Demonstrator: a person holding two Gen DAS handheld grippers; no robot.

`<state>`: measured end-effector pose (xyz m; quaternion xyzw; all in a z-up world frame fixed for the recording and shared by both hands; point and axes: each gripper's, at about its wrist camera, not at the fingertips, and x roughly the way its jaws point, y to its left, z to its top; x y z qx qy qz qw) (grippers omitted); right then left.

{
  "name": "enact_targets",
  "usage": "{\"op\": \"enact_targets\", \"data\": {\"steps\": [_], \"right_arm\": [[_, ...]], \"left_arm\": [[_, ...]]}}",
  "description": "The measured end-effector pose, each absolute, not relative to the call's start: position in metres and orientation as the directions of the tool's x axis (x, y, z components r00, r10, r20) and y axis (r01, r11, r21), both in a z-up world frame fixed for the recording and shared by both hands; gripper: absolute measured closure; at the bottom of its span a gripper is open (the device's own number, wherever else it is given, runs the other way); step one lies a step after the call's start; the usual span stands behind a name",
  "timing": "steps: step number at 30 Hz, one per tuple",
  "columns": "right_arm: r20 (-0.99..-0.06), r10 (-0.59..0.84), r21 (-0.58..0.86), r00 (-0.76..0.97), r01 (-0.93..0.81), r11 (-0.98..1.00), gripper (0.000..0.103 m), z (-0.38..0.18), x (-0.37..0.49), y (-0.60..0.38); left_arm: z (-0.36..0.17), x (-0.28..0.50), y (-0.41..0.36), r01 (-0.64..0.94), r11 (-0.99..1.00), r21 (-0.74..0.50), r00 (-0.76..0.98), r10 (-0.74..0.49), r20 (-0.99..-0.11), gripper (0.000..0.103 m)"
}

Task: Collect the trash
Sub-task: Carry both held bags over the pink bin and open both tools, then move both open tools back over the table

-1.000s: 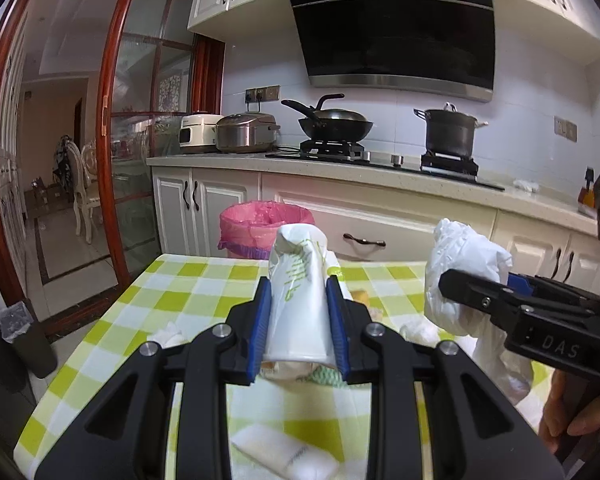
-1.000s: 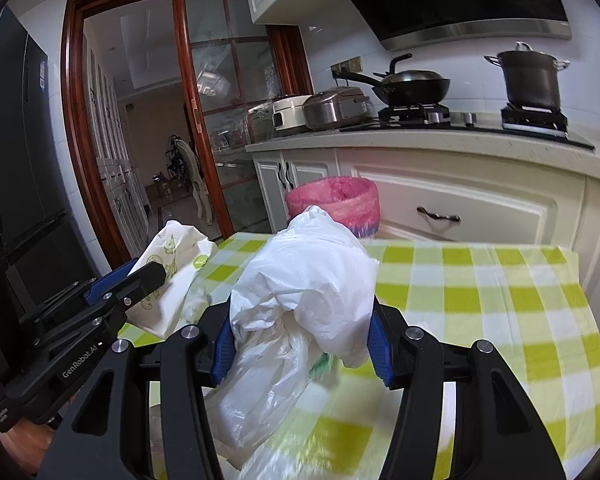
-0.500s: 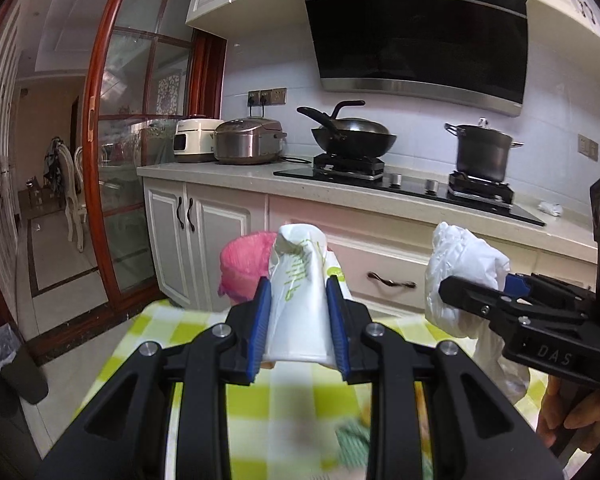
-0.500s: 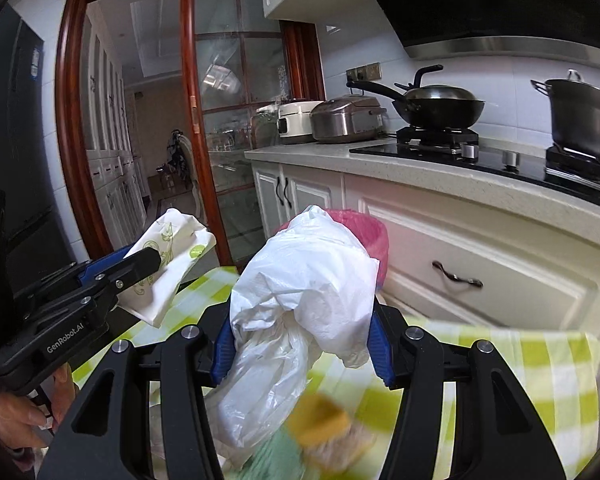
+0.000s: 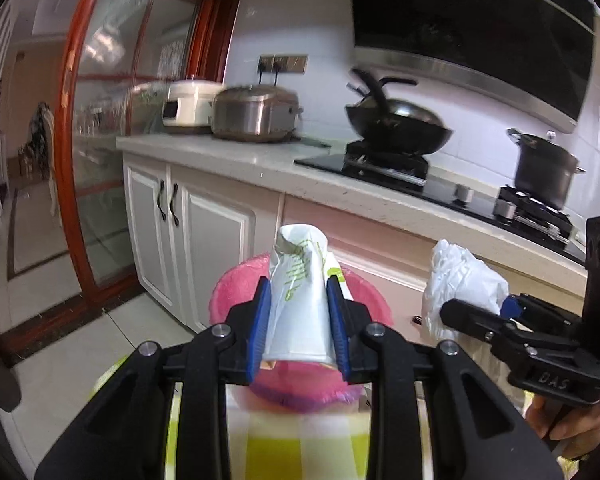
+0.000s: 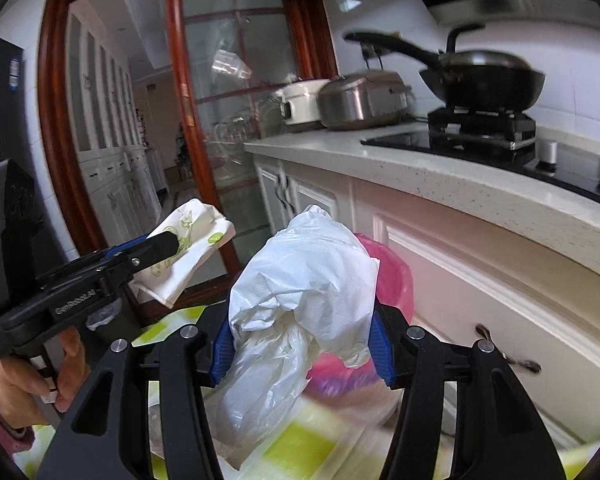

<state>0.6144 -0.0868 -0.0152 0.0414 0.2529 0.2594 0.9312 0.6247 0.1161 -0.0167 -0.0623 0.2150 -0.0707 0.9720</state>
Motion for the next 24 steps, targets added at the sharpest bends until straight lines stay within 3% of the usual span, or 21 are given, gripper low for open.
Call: {"op": "enact_targets", "data": {"steps": [11, 15, 16, 17, 24], "right_arm": [[-0.511, 0.498, 0.233, 0.701, -0.445, 0.865, 0.045, -0.071, 0.728, -0.065], [-0.522, 0.504, 0.242, 0.688, -0.447, 0.861, 0.037, -0.087, 0.745, -0.066], [-0.523, 0.511, 0.247, 0.682, -0.452, 0.857, 0.032, -0.090, 0.746, -0.067], [-0.522, 0.518, 0.252, 0.677, -0.458, 0.853, 0.024, -0.091, 0.747, -0.068], [-0.506, 0.514, 0.244, 0.693, -0.456, 0.856, 0.024, -0.078, 0.746, -0.074]], "left_arm": [[-0.069, 0.723, 0.126, 0.102, 0.986, -0.131, 0.851, -0.154, -0.503, 0.074], [-0.087, 0.731, 0.130, 0.095, 0.988, -0.124, 0.836, -0.147, -0.529, 0.073], [-0.090, 0.730, 0.131, 0.096, 0.987, -0.127, 0.833, -0.149, -0.533, 0.071], [-0.093, 0.732, 0.132, 0.098, 0.987, -0.129, 0.830, -0.152, -0.537, 0.063], [-0.083, 0.717, 0.136, 0.075, 0.989, -0.128, 0.836, -0.132, -0.533, 0.059]]}}
